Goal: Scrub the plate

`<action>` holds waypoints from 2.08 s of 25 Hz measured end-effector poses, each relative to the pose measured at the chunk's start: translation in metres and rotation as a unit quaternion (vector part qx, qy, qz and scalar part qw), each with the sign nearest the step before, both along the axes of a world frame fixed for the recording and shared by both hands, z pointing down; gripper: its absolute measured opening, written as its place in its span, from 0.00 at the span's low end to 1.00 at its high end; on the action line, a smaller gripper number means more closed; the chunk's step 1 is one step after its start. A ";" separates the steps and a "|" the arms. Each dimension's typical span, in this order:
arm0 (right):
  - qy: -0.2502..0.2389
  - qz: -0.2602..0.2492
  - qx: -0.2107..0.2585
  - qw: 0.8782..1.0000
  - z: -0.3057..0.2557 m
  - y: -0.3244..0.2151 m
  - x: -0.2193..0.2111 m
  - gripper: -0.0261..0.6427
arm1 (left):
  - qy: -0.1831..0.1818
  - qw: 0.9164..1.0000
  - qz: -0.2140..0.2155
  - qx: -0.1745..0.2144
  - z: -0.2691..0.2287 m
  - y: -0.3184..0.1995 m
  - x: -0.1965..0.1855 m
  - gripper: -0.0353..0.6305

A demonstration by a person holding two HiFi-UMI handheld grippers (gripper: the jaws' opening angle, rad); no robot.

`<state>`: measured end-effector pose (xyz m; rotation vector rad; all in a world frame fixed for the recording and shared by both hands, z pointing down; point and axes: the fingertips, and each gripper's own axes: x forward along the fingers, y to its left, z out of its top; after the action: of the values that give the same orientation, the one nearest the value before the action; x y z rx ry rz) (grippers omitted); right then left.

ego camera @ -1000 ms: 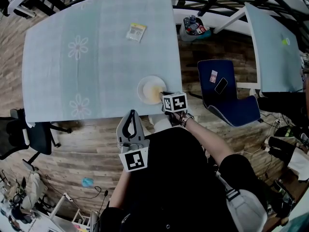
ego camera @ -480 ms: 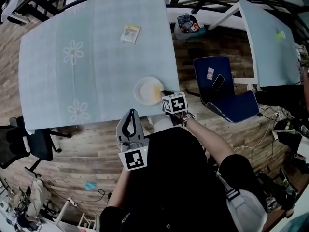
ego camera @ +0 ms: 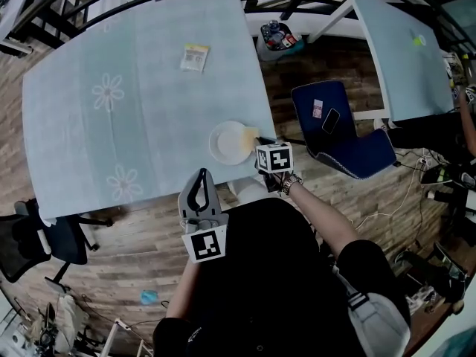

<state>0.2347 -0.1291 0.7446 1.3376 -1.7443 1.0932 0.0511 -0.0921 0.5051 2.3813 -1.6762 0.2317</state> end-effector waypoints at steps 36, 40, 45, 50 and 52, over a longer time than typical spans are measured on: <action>-0.033 0.017 0.393 0.919 -0.326 0.036 -0.186 0.08 | 0.084 0.983 0.136 0.095 -0.120 -0.032 -0.102 0.07; -0.041 0.023 0.397 0.916 -0.328 0.045 -0.195 0.08 | 0.073 0.979 0.164 0.099 -0.119 -0.017 -0.090 0.07; -0.052 0.042 0.414 0.908 -0.326 0.047 -0.192 0.08 | 0.066 0.979 0.173 0.087 -0.111 -0.002 -0.091 0.07; -0.058 0.021 0.424 0.904 -0.323 0.045 -0.205 0.08 | 0.043 0.984 0.149 0.083 -0.098 -0.003 -0.104 0.07; -0.061 0.011 0.420 0.905 -0.320 0.045 -0.210 0.08 | 0.038 0.986 0.143 0.080 -0.093 -0.003 -0.106 0.07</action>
<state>0.0248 -0.0841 0.4242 1.7967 -2.4365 0.4080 -0.0547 -0.0956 0.4124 2.7095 -1.3620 0.0522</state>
